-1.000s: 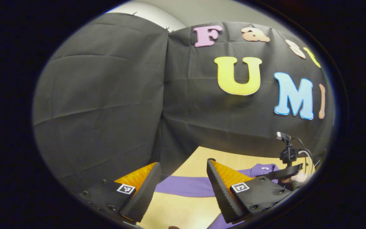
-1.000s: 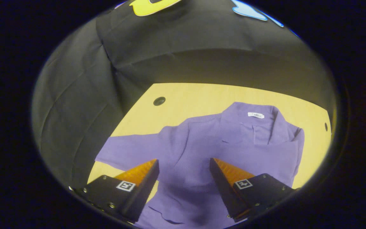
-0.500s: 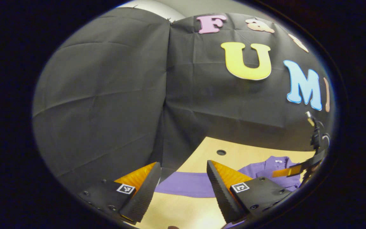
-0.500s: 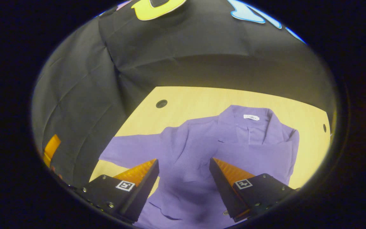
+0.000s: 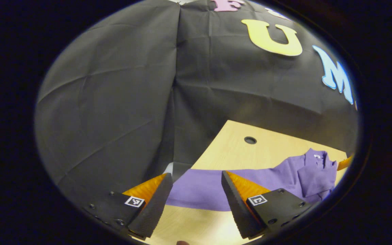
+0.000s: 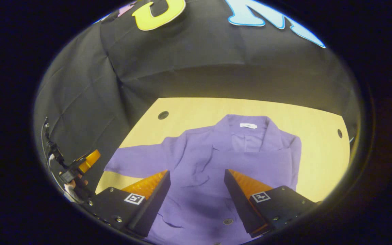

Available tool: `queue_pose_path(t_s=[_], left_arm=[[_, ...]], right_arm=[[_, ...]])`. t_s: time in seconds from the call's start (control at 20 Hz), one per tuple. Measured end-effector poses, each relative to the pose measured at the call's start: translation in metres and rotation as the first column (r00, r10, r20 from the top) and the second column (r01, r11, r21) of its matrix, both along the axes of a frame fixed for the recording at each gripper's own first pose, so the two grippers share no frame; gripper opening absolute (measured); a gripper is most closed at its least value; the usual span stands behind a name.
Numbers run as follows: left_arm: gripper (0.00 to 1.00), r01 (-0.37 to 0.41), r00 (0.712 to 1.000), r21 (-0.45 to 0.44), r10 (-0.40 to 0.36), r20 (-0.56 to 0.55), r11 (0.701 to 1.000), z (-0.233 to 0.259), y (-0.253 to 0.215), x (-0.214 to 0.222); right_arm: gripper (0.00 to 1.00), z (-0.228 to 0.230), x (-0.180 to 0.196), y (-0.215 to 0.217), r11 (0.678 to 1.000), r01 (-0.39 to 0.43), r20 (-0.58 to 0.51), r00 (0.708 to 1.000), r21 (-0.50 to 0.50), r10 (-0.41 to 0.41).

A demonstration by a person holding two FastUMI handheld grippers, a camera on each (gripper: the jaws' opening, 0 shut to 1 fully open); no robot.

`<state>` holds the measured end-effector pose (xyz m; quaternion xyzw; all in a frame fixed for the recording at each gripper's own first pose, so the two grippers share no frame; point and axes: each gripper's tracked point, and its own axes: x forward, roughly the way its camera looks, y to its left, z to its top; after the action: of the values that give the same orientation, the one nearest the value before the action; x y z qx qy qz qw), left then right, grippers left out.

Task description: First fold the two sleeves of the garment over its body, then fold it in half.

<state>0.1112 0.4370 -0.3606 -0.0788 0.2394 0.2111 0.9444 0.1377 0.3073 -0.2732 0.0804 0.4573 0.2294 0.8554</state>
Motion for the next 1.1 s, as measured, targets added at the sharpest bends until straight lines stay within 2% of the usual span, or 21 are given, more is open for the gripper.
queue_pose_path(t_s=[0.35, 0.5, 0.6, 0.65, 0.95, 1.05, 1.1], left_arm=[[0.95, -0.013, 0.990, -0.057, 0.005, -0.142, 0.998, -0.071, 0.003, 0.010], [0.95, -0.064, 0.962, -0.083, 0.040, -0.272, 0.994, -0.105, 0.005, -0.010], [0.97, -0.082, 0.960, -0.093, 0.053, -0.274, 0.992, -0.107, 0.004, -0.009], [0.95, -0.075, 0.958, -0.090, 0.047, -0.283, 0.993, -0.109, 0.003, -0.012], [0.97, -0.040, 0.958, -0.086, 0.013, -0.286, 0.995, -0.108, -0.002, -0.010], [0.89, -0.016, 0.958, -0.091, -0.011, -0.288, 0.996, -0.107, -0.001, -0.008], [0.81, -0.006, 0.954, -0.088, -0.020, -0.301, 0.996, -0.109, -0.002, -0.005]], right_arm=[[0.98, -0.013, -0.006, -0.046, 0.997, 0.063, -0.022, 0.998, -0.048, -0.064], [0.98, -0.018, -0.008, -0.057, 0.995, 0.081, -0.031, 0.996, -0.056, -0.083], [0.98, -0.021, -0.010, -0.060, 0.994, 0.092, -0.037, 0.995, -0.056, -0.094], [0.98, -0.022, -0.010, -0.061, 0.994, 0.097, -0.044, 0.994, -0.054, -0.099], [0.98, -0.031, -0.012, -0.060, 0.993, 0.109, -0.064, 0.992, -0.044, -0.112], [0.98, -0.034, -0.015, -0.059, 0.993, 0.108, -0.071, 0.991, -0.041, -0.110], [0.98, -0.036, -0.016, -0.059, 0.994, 0.107, -0.075, 0.991, -0.037, -0.110]])
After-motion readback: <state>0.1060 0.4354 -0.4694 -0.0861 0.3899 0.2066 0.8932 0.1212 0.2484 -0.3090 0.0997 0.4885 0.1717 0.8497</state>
